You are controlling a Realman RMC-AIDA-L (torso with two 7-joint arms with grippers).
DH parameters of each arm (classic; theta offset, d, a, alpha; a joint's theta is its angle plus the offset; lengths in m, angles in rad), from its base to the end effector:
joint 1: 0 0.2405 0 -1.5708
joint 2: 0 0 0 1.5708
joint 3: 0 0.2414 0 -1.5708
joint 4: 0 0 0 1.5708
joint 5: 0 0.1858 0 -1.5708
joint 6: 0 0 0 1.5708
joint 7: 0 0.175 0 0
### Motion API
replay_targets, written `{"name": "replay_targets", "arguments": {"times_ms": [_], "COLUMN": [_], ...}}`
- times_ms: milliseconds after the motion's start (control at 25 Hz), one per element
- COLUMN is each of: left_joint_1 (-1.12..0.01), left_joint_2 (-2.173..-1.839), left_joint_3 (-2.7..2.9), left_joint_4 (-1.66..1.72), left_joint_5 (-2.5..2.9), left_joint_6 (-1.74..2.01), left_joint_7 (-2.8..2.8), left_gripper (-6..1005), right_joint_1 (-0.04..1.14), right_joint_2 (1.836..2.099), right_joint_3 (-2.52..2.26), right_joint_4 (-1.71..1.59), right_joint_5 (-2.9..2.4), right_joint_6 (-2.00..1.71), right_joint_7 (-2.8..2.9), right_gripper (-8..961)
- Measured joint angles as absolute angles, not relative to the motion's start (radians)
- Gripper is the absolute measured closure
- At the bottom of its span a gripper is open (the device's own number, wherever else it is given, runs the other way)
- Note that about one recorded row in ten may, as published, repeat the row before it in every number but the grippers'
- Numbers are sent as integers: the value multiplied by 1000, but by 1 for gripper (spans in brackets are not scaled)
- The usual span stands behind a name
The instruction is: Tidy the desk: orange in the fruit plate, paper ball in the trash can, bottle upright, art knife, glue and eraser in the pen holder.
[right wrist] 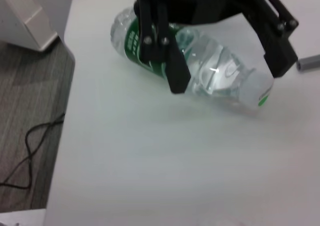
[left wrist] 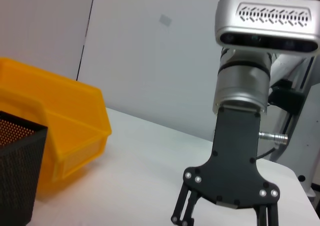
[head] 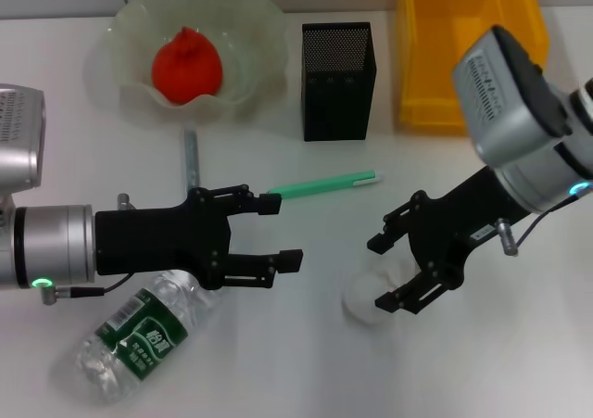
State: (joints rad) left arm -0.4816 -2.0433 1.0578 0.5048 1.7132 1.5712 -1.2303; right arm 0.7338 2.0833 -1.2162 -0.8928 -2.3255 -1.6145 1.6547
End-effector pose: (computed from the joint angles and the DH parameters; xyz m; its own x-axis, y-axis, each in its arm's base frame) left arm -0.2140 0.2747 -0.0535 0.7988 0.3006 0.5210 0.3441 -0.9388 0.0141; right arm 0.1839 0.3057 -0.0633 0.9844 -0.0881 0.1526 -0.1044 -0.9892 0.1025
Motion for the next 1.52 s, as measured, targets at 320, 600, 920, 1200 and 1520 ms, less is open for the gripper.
{"name": "replay_targets", "arguments": {"times_ms": [320,600,920,1200,1520], "left_joint_1": [-481,-483,-479,-479,-484], "left_joint_2": [-2032,-2025,-2023,-2016,-2014], "left_joint_3": [1054,1052,1052,1052,1052], "left_joint_4": [505,505,508,511,509], "left_joint_5": [1752,1766,1766,1766,1762], "left_joint_6": [1565,1551,1552,1551,1551], "left_joint_7": [-1233,-1238,-1232,-1234,-1237], "left_gripper": [157,157,158,158,158], "right_joint_1": [736,744,747,730,734], "right_joint_2": [2084,2085,2085,2057,2022], "right_joint_3": [-1274,-1285,-1282,-1168,-799], "right_joint_4": [-857,-834,-825,-985,-1141], "right_joint_5": [-2297,-2289,-2289,-2315,-2323], "right_joint_6": [-1548,-1535,-1514,-1617,-1625], "right_joint_7": [1638,1636,1641,1739,1847], "right_gripper": [195,195,405,451,478]}}
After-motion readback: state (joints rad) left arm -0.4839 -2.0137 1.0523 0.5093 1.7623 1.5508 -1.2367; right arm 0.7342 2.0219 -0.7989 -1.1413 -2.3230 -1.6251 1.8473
